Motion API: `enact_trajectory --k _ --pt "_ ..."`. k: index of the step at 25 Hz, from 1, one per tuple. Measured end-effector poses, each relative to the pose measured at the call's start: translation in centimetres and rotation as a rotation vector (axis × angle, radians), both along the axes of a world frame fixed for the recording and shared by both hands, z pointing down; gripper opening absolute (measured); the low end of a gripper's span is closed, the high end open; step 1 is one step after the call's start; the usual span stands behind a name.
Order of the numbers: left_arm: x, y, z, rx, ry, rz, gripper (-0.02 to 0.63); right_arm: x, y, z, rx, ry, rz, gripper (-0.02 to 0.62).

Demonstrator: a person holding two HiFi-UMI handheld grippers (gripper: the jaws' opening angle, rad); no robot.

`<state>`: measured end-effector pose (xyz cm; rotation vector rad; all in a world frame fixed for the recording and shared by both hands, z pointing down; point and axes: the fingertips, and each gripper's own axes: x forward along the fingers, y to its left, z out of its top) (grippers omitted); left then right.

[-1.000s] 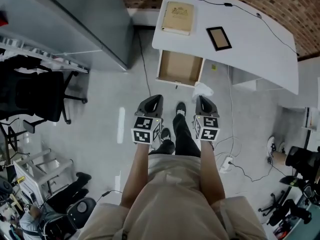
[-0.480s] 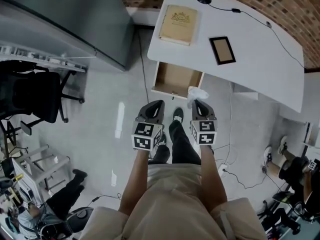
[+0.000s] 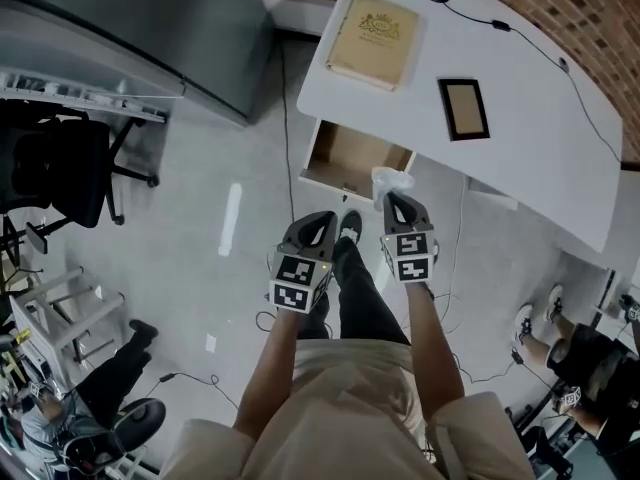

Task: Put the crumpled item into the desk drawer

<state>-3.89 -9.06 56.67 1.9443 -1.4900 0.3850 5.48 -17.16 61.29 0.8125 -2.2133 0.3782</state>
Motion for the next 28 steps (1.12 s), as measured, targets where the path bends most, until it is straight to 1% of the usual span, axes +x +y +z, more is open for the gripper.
enact_trajectory --k 5,9,14,17,22,28 --pt "0.3 0.1 1.9 -0.018 0.007 0.007 0.015 0.1 -0.6 3.1 -0.024 0.033 -0.016 0.025" --pt "0.4 -0.8 2.4 0.003 0.022 -0.016 0.015 0.2 -1.3 4.9 -0.039 0.039 -0.027 0.025" --pt "0.0 -1.9 4.1 -0.003 0.024 -0.038 0.015 -0.5 -2.1 6.8 -0.058 0.048 -0.053 0.025" --pt "-0.1 -2.7 5.1 -0.017 0.017 -0.042 0.015 -1.2 -3.0 7.8 -0.054 0.045 -0.086 0.025" --pt "-1.0 -4.1 6.2 -0.017 0.016 -0.08 0.015 -2.3 -4.5 9.9 -0.062 0.059 -0.131 0.025" --pt "-1.5 -5.5 7.7 -0.031 0.018 -0.092 0.015 -3.4 -6.3 12.8 -0.071 0.084 -0.169 0.025"
